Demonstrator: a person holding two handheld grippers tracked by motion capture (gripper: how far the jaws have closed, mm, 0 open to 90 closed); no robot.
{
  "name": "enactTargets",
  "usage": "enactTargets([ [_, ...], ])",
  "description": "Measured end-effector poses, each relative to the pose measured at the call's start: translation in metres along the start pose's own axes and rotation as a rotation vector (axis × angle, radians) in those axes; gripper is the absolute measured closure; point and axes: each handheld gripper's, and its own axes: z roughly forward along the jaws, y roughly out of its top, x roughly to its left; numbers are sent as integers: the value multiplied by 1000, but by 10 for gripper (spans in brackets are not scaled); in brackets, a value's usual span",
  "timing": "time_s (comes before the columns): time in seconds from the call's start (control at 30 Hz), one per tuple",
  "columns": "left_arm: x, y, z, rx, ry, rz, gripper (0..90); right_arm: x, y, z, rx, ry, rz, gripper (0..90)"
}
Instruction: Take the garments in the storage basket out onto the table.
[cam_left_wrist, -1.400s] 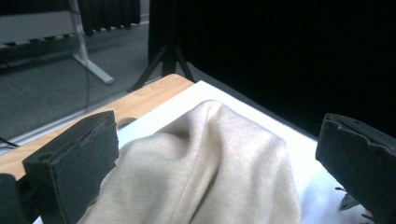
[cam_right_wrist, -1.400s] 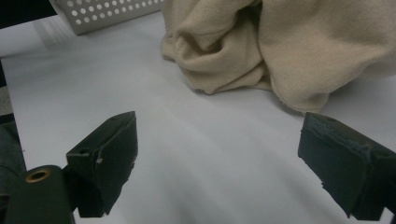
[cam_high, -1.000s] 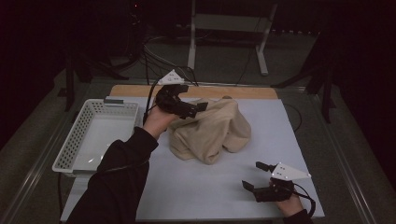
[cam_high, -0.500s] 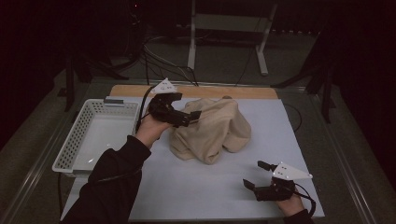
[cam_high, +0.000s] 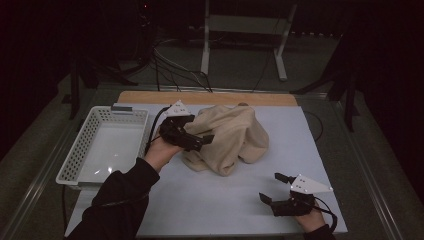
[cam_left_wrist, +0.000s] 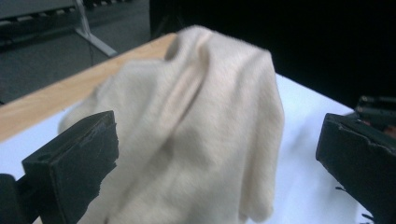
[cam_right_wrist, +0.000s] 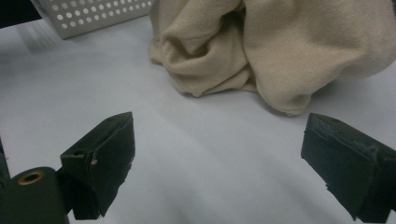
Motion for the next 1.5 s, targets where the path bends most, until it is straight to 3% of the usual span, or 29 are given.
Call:
enactTargets([
  [0.67, -23, -52, 4, 60, -81, 16, 2, 2, 0, 2, 9, 9, -9, 102],
  [1.0, -35, -88, 9, 105, -137, -2, 2, 3, -1, 2, 9, 19, -11, 103],
  [1.5, -50, -136, -3, 182, -118, 43, 2, 3, -1, 2, 13, 19, -21, 105],
])
